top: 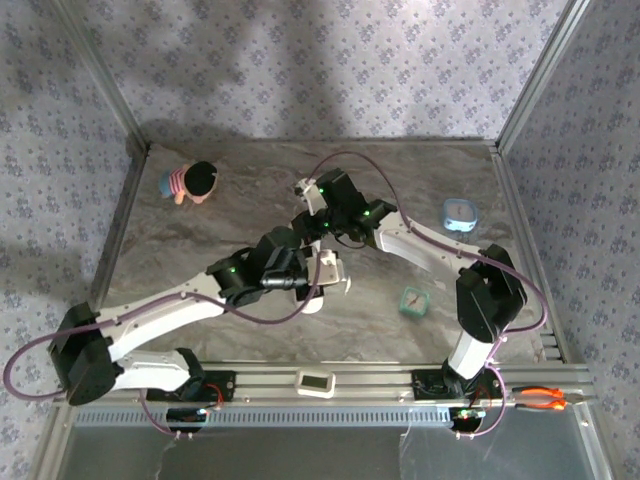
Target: Tie the shoes
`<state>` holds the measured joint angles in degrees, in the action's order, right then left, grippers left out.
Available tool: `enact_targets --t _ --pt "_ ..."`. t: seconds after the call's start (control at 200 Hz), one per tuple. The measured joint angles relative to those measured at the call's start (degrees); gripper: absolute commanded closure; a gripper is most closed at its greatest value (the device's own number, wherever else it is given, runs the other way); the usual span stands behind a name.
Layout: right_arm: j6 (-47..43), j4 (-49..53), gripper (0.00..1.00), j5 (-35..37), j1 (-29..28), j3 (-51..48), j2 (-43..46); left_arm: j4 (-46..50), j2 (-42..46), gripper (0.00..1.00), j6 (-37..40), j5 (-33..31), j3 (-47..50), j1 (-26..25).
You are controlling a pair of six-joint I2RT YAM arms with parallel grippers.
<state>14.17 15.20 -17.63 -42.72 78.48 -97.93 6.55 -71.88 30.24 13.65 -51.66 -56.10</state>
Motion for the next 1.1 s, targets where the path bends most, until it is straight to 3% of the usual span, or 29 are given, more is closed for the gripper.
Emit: enact_targets --t 0.04,0.095,0.21,0.415,0.6,0.755,0.894,1.099 --pt "0.0 0.1 1.00 0.0 0.0 0.1 -0.1 -0.6 -1.2 0.91 0.5 0.0 -0.5 -0.3" --pt "-0.1 0.1 1.00 -0.1 0.0 0.1 -0.2 -1.0 -2.3 0.68 1.5 0.0 -0.7 -0.3" --pt "-0.3 0.5 1.00 -0.2 0.1 0.1 -0.3 -1.1 -4.2 0.53 1.9 -0.5 -1.0 -0.3" --pt "-0.7 0.5 1.00 -0.2 0.1 0.1 -0.3 0.1 -2.3 0.49 2.1 -2.8 -1.8 -0.3" --pt "-1.7 0.5 1.00 -0.2 0.1 0.1 -0.3 0.1 10.2 0.46 -2.2 -6.7 3.0 0.9" --pt "-3.1 0.5 1.00 -0.2 -0.3 0.1 -0.3 -0.4 21.2 0.49 -14.4 -8.7 11.4 9.7" --pt "-4.0 0.5 1.00 -0.2 -1.4 0.1 -0.3 -3.1 25.0 0.50 -25.0 -6.8 19.8 18.5" --pt "-4.1 0.5 1.00 -0.2 -2.6 0.1 -0.3 -9.5 23.8 0.50 -30.9 -2.2 26.9 22.3"
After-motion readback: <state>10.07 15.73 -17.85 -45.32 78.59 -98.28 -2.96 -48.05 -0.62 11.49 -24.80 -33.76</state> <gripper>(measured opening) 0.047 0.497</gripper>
